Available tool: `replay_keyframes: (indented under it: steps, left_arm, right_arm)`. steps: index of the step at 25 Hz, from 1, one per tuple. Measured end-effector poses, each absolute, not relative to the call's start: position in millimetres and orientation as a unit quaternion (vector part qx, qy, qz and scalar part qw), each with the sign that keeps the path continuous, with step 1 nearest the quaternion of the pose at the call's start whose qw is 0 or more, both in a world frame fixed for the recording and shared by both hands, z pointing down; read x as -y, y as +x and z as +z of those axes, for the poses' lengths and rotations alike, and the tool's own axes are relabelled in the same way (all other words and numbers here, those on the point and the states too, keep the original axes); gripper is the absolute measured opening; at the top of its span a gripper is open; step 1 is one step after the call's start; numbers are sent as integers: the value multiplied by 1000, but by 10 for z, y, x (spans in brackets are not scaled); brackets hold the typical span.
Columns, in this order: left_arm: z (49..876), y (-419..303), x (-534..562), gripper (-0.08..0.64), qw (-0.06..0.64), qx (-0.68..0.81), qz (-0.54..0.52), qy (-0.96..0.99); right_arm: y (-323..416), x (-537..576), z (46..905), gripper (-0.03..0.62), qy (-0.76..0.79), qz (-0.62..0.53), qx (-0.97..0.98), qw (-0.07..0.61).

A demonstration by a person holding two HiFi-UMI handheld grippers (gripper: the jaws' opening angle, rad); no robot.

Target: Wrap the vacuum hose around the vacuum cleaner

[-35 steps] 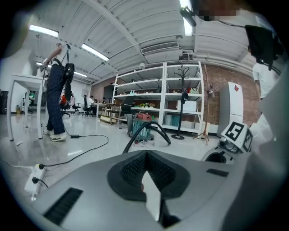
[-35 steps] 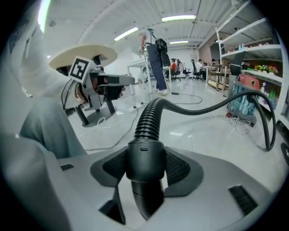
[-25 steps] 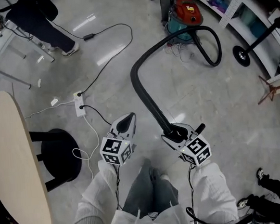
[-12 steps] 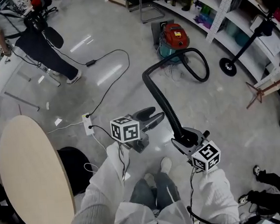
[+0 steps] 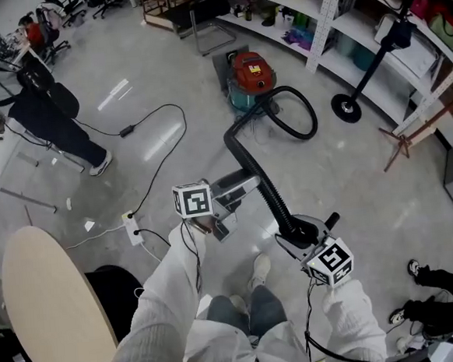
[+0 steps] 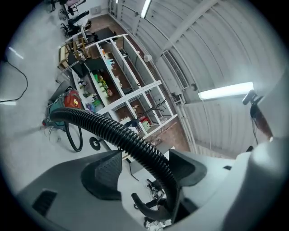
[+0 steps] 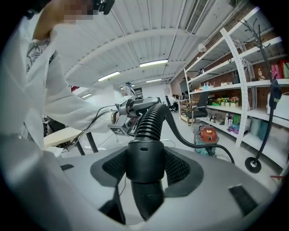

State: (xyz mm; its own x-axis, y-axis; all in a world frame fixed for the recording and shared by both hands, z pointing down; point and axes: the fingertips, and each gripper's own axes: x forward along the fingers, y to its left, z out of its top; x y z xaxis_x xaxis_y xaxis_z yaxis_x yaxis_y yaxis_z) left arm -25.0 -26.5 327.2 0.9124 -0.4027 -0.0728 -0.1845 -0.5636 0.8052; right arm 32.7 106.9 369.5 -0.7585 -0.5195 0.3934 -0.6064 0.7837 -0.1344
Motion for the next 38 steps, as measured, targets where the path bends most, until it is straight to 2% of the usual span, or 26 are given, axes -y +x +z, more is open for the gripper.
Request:
replay_keyframes:
  steps: [8, 12, 17, 23, 32, 38]
  left_arm:
    - [3027, 394, 1017, 321, 387, 259, -3, 885]
    - [3016, 518, 1239, 322, 436, 282, -28, 854]
    - [3012, 586, 1610, 300, 462, 305, -49, 832]
    - [2420, 896, 2113, 287, 384, 263, -3, 885]
    - [1279, 1211, 3153, 278, 260, 192, -16, 946]
    - [839, 1012, 4008, 265, 305, 157, -66, 937]
  right_arm:
    - [834, -319, 3711, 233, 320, 88, 916, 225]
    - [831, -142, 3680, 233, 319, 70, 917, 229]
    - [894, 128, 3630, 233, 325, 73, 917, 220]
    - [986, 730, 3315, 233, 362, 58, 911, 190]
    - [874, 2026, 2618, 233, 420, 15, 897, 137]
    - [609, 2949, 2144, 233, 420, -7, 895, 148]
